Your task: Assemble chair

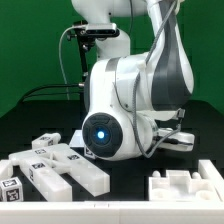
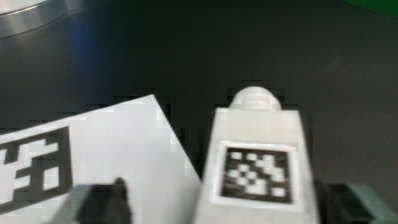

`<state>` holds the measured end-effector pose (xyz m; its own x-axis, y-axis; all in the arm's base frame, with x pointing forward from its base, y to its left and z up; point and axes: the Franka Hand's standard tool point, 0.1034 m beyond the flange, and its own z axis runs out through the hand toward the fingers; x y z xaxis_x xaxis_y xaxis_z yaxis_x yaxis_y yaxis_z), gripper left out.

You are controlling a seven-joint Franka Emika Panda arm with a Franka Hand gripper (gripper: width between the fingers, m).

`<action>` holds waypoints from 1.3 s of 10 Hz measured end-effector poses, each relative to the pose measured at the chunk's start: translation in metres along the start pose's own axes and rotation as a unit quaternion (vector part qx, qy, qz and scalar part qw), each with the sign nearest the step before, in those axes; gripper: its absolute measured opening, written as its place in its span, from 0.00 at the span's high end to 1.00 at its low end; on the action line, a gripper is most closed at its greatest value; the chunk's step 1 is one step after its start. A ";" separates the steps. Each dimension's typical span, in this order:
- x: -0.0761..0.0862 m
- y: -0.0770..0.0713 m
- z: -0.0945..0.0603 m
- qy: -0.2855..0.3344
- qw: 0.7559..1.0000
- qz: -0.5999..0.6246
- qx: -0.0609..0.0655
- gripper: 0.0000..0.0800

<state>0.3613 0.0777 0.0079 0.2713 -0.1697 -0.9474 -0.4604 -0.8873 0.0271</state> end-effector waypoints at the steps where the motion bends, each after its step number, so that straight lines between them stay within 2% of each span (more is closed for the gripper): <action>1: 0.000 0.000 0.000 0.000 1.000 0.000 0.000 0.51; 2: 0.000 0.000 0.000 0.000 1.000 0.000 0.000 0.65; 4: -0.001 -0.002 -0.004 0.008 1.000 -0.002 0.000 0.65; 5: -0.022 -0.007 -0.023 -0.008 1.000 -0.010 -0.001 0.65; 6: -0.036 -0.023 -0.063 0.024 0.999 -0.032 0.002 0.65; 7: -0.052 -0.037 -0.095 0.075 0.996 -0.056 0.007 0.65; 8: -0.062 -0.045 -0.111 0.112 0.991 -0.072 0.010 0.65; 9: -0.070 -0.054 -0.121 0.155 0.984 -0.082 0.003 0.65; 10: -0.079 -0.061 -0.120 0.193 0.977 -0.091 -0.007 0.65; 11: -0.075 -0.061 -0.120 0.240 0.967 -0.091 0.002 0.64; 13: -0.073 -0.064 -0.124 0.297 0.950 -0.093 0.012 0.64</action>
Offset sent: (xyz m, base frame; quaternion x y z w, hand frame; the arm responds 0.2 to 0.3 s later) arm 0.0000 0.0000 0.0000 0.0000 0.0650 0.0000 0.9979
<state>0.4760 0.0930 0.1146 0.7762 -0.2290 -0.5875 -0.3745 -0.9170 -0.1374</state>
